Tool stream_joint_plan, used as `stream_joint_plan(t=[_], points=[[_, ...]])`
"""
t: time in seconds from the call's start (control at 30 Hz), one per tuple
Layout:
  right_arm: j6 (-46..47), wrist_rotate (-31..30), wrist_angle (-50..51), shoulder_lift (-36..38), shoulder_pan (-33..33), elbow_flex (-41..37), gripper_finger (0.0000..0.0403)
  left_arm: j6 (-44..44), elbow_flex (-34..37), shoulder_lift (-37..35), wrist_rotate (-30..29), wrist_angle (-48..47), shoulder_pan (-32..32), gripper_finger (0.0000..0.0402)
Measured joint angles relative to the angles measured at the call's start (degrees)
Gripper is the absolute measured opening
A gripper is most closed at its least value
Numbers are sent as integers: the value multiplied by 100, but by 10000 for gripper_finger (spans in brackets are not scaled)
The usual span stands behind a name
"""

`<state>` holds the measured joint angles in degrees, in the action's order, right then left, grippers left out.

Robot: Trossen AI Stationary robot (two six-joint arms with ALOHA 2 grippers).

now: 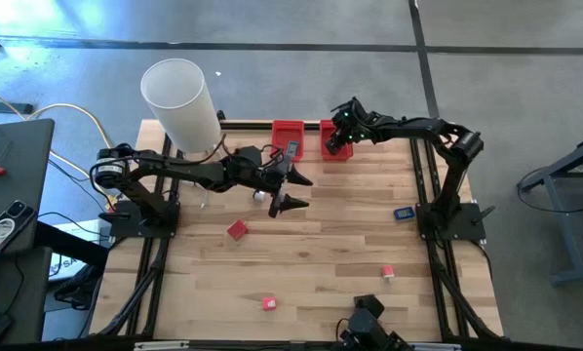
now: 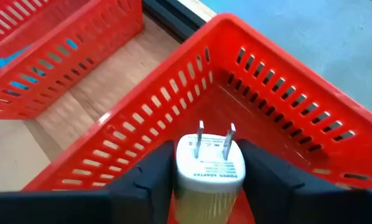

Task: Pick & Place Office items
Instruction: Put the green charger adapter into the right red bin, then put the black timer into the left red bin

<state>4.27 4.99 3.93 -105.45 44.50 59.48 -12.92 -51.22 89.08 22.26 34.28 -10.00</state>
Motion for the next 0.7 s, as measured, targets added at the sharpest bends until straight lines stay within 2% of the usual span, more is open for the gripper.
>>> stream_joint_plan(t=[0.27,0.37,0.57,0.7], points=[[-9,-55,-135,0,-26,0,226,1,0,0,0,0,0,337],[-290,-37,-166,132,-25,-4,244,1,0,0,0,-2,0,337],[-723,-74,58,895,-221,-4,251,-45,0,0,2,-7,0,337],[-654,-363,418,1641,-487,-4,251,-47,0,0,2,-46,0,337]])
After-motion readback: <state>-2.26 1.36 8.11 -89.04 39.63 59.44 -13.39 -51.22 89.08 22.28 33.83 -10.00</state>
